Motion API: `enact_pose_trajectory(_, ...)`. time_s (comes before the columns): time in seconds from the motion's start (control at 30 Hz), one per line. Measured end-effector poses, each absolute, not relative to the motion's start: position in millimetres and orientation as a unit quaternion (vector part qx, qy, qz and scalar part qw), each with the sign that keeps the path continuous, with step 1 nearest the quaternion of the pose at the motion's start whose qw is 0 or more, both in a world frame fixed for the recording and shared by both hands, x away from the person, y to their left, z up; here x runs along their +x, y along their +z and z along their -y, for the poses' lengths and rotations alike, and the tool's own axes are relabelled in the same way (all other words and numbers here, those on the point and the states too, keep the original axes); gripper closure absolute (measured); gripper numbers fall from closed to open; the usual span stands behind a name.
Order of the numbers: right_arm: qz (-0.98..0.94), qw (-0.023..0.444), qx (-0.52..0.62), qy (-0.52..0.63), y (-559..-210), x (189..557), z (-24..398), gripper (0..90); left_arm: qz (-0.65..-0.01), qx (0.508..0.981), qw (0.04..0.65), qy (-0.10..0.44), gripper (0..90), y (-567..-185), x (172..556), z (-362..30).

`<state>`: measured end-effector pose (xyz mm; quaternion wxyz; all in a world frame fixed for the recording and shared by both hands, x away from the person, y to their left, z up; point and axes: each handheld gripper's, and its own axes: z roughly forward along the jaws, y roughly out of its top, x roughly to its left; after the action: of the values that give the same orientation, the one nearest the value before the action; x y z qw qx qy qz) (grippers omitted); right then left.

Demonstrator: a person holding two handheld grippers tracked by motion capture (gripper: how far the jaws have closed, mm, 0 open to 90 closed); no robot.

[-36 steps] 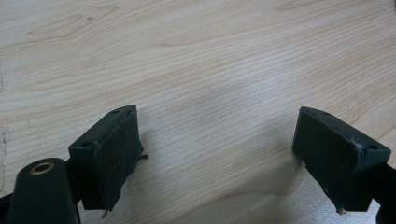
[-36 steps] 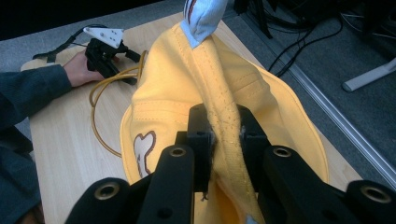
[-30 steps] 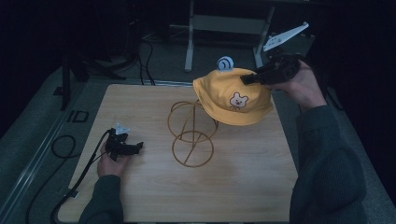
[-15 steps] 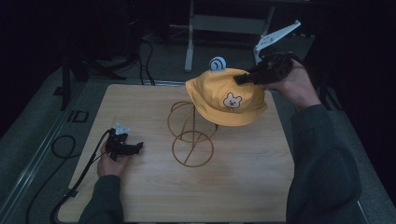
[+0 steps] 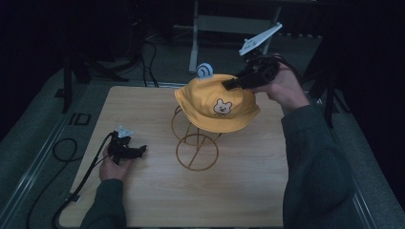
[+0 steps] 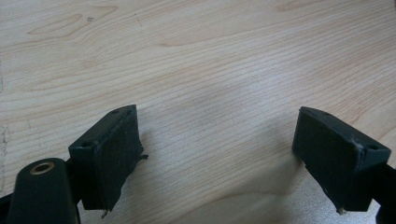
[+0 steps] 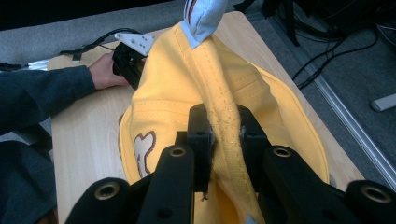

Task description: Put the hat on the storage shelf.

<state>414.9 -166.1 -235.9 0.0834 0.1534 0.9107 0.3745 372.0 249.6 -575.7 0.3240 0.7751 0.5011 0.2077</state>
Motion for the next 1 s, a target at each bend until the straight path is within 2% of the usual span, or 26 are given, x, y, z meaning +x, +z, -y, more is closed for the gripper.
enact_pose_trajectory(1.0,-0.930,0.054,0.129,0.341,-258.0,421.1,102.8,79.2,-0.502,0.775,0.324,0.208,14.9,-575.6,372.1,-249.7)
